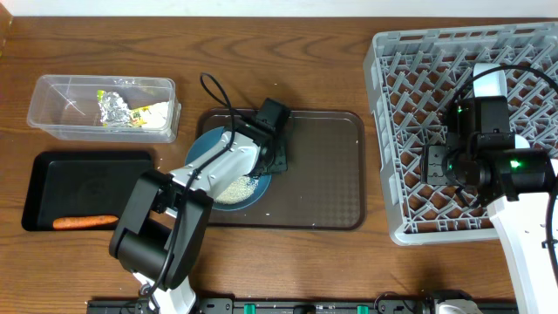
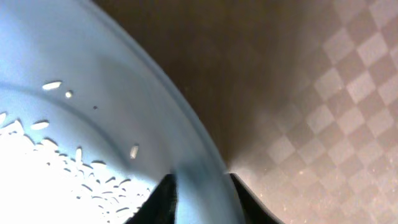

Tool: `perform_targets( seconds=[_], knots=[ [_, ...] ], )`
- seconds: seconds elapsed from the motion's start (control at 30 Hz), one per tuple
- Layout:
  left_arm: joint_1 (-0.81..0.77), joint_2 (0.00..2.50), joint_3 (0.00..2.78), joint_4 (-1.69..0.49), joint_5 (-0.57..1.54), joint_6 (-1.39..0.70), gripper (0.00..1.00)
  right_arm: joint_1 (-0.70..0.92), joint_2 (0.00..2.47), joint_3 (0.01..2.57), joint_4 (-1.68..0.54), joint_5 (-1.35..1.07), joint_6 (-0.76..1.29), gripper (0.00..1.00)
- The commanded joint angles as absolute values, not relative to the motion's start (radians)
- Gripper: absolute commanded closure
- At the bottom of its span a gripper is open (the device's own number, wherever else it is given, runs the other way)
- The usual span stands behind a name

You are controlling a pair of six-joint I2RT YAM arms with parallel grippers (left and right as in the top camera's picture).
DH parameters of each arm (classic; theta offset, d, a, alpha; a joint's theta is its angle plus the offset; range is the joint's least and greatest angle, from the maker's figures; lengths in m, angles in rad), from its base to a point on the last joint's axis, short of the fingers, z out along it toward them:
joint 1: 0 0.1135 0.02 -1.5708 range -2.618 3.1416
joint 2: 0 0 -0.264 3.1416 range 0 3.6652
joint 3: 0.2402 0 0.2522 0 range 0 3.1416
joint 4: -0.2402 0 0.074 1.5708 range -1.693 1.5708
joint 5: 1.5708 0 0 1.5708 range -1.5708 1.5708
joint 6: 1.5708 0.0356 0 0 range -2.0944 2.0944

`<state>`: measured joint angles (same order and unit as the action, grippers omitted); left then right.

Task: Sort waste into correct bins and load items into the dishwasher rack
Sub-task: 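Lift the blue plate and carry it left over the black tray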

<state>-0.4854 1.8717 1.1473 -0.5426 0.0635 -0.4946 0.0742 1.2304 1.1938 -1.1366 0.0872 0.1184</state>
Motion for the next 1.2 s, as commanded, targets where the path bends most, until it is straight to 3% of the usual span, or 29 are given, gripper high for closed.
perform_targets(
  seconds=[0.0, 1.0, 1.17],
  knots=[
    [-0.479, 1.915, 1.126, -0.549, 0.036, -0.502, 0.94, 0.068, 1.231, 1.188, -1.137, 0.101, 0.115, 0.39],
    [-0.490, 1.718, 1.147, -0.756, 0.031, -0.475, 0.94, 0.068, 1.231, 1.188, -1.137, 0.101, 0.115, 0.39],
    [-0.490, 1.668, 1.147, -0.804, -0.043, -0.475, 0.94, 0.068, 1.231, 1.188, -1.137, 0.101, 0.115, 0.39]
  ],
)
